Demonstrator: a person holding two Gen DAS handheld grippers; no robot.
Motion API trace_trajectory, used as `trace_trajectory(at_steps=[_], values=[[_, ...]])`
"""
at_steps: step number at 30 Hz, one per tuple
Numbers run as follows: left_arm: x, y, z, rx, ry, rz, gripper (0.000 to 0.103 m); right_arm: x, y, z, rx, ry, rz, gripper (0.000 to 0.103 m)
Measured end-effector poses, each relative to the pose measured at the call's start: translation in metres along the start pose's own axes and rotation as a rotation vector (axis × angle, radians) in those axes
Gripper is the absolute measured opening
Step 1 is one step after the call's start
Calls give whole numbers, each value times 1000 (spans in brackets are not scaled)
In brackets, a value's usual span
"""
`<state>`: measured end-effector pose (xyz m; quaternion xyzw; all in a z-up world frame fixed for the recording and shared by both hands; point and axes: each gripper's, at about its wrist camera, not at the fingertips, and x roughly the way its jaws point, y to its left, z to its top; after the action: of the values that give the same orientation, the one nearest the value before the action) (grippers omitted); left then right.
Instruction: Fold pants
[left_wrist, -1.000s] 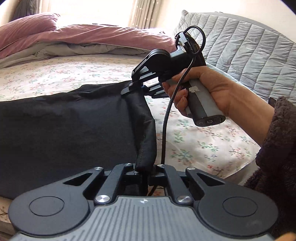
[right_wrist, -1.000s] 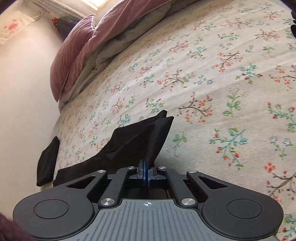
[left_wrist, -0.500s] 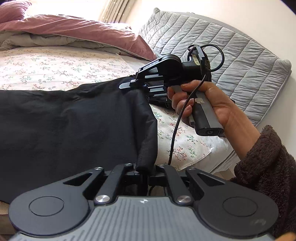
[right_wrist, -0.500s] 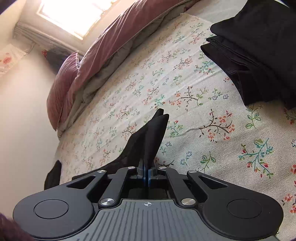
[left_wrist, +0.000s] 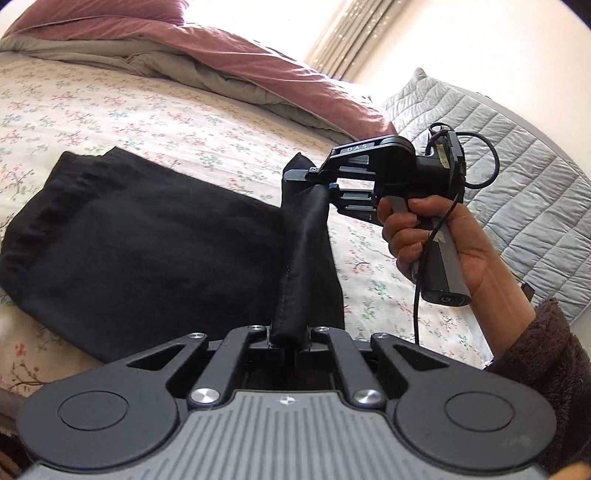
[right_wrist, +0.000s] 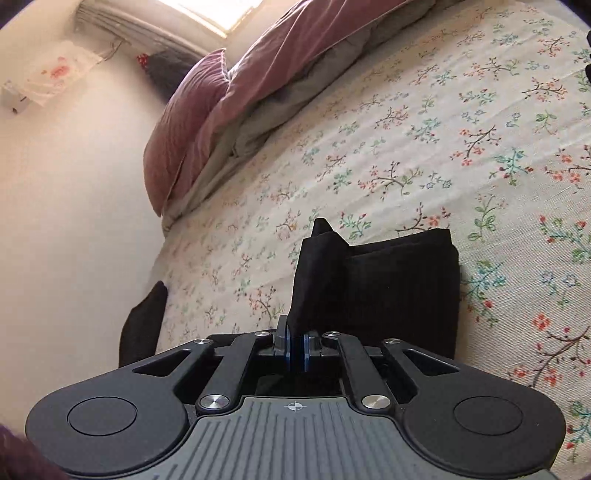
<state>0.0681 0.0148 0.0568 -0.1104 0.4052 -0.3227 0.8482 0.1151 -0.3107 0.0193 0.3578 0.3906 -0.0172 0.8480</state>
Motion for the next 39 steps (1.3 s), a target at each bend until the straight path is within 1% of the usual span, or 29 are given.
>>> trace_trajectory(at_steps=[3,7,10,12,13,14,15,16,17,18,20,22,25,27,30,33,35,36,37,39], values=[[8,25,-2,-67,43,41,13,35,10,-9,-12,51,-11,8],[15,51,-10,-139,79,29,14,67,15,-18,-30,105,-36,11],[18,55,-11,-122,121,13,20,81,20,-22,-73,119,-74,12],[17,53,-8,-84,139,-1,26,84,23,-23,-96,120,-83,12],[16,52,-5,-63,146,-7,33,82,23,-23,-102,121,-85,16],[19,50,-1,-30,154,-15,41,79,26,-23,-106,122,-79,20],[19,48,3,7,157,-22,46,75,27,-22,-109,122,-69,36],[19,46,6,46,154,-29,54,69,29,-22,-108,115,-56,57],[21,45,11,77,154,-34,58,61,29,-22,-106,101,-45,67],[24,44,14,99,161,-43,58,53,30,-22,-110,88,-33,71],[30,46,22,113,168,-62,59,38,31,-23,-129,76,-24,71],[38,48,31,101,162,-76,60,22,31,-27,-140,65,-37,71],[51,50,40,67,132,-88,58,6,28,-36,-171,68,-101,71],[61,51,48,59,120,-101,58,-1,30,-44,-230,68,-151,71],[68,40,50,89,118,-75,56,-10,36,-61,-350,67,-203,71],[75,32,52,131,107,-24,42,-17,39,-74,-433,78,-230,71],[82,30,53,123,102,8,22,-20,40,-83,-484,94,-246,70],[81,28,52,111,95,16,17,-21,41,-86,-501,100,-252,70],[83,28,54,110,87,29,13,-21,41,-88,-513,104,-256,70],[83,23,56,144,69,64,12,-23,41,-90,-524,106,-261,70]])
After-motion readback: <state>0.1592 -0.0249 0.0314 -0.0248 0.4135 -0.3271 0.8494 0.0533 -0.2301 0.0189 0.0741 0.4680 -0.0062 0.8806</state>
